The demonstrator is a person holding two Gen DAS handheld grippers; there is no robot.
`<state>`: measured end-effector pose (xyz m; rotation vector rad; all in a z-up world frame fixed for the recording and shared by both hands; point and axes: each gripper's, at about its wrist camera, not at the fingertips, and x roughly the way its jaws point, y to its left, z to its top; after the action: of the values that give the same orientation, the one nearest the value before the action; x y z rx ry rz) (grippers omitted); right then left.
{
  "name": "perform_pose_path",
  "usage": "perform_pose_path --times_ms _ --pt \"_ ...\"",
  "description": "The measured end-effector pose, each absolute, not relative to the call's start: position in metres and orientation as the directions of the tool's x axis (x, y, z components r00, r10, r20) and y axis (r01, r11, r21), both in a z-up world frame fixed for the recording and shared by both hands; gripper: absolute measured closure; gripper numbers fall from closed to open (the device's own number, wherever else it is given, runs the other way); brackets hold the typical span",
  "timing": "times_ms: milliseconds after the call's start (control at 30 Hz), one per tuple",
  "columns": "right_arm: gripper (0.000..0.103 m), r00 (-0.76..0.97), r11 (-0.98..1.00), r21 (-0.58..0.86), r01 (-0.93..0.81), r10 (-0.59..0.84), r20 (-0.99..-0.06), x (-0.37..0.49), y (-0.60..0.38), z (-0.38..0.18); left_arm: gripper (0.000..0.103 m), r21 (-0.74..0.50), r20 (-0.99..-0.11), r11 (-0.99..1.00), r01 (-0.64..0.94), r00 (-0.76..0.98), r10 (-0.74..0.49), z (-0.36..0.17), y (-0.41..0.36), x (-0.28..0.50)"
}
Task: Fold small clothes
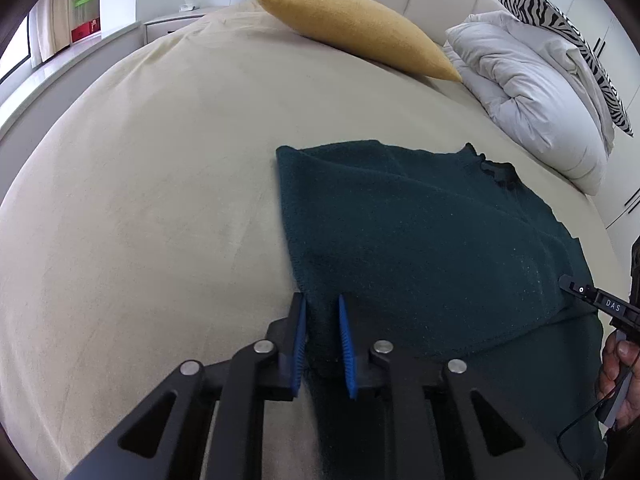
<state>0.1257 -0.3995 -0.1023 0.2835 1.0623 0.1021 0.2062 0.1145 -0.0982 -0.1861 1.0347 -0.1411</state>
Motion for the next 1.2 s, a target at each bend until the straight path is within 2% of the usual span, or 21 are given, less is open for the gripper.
perform_pose_path --times_ms 67,167,267,367,600,733,800,867,967,1100,1167,1200 --pt "0.096 0.493 0.958 0.282 0.059 0.217 -0.842 0.125 -0.4 -0.1 0.094 -0.219 -0.836 0.975 0.026 0.511 -0.202 -0.098 0.116 0.204" --pt "0.097 0.517 0.954 0.292 0.059 0.221 -0.827 0.119 -0.402 -0.09 0.095 -0.221 -0.831 0.975 0.026 0.518 -0.202 -0.096 0.122 0.198" --pt "0.097 0.523 0.956 0.289 0.058 0.217 -0.824 0.122 -0.4 -0.087 0.095 -0.213 -0.829 0.977 0.023 0.524 -0.194 -0.096 0.123 0.195" --pt "0.097 0.471 0.947 0.311 0.084 0.237 -0.85 0.131 -0.405 -0.112 0.094 -0.233 -0.826 0.972 0.012 0.526 -0.204 -0.102 0.127 0.194" --pt "0.097 0.49 0.942 0.324 0.086 0.243 -0.837 0.12 -0.404 -0.1 0.094 -0.24 -0.825 0.971 0.01 0.524 -0.21 -0.103 0.128 0.195" --pt "0.097 0.466 0.917 0.383 0.109 0.293 -0.835 0.124 -0.414 -0.118 0.09 -0.249 -0.823 0.969 0.007 0.526 -0.215 -0.103 0.13 0.196" --pt "0.093 0.477 0.892 0.434 0.127 0.329 -0.815 0.122 -0.422 -0.117 0.085 -0.261 -0.812 0.965 0.007 0.539 -0.224 -0.101 0.132 0.193" --pt "0.085 0.5 0.89 0.43 0.154 0.305 -0.811 0.116 -0.429 -0.113 0.073 -0.262 -0.803 0.965 -0.009 0.556 -0.212 -0.095 0.136 0.185" --pt "0.08 0.572 0.9 0.398 0.179 0.234 -0.786 0.101 -0.435 -0.093 0.068 -0.239 -0.785 0.971 -0.025 0.594 -0.177 -0.082 0.138 0.169" --pt "0.08 0.609 0.915 0.399 0.063 0.281 -0.741 0.095 -0.411 -0.074 0.062 -0.274 -0.754 0.962 -0.013 0.623 -0.206 -0.071 0.136 0.148" --pt "0.08 0.581 0.914 0.406 0.007 0.327 -0.745 0.099 -0.394 -0.078 0.051 -0.288 -0.747 0.957 0.014 0.622 -0.234 -0.071 0.131 0.138" --pt "0.072 0.541 0.917 0.4 0.002 0.335 -0.772 0.103 -0.387 -0.088 0.05 -0.279 -0.75 0.96 0.023 0.619 -0.232 -0.071 0.128 0.134"
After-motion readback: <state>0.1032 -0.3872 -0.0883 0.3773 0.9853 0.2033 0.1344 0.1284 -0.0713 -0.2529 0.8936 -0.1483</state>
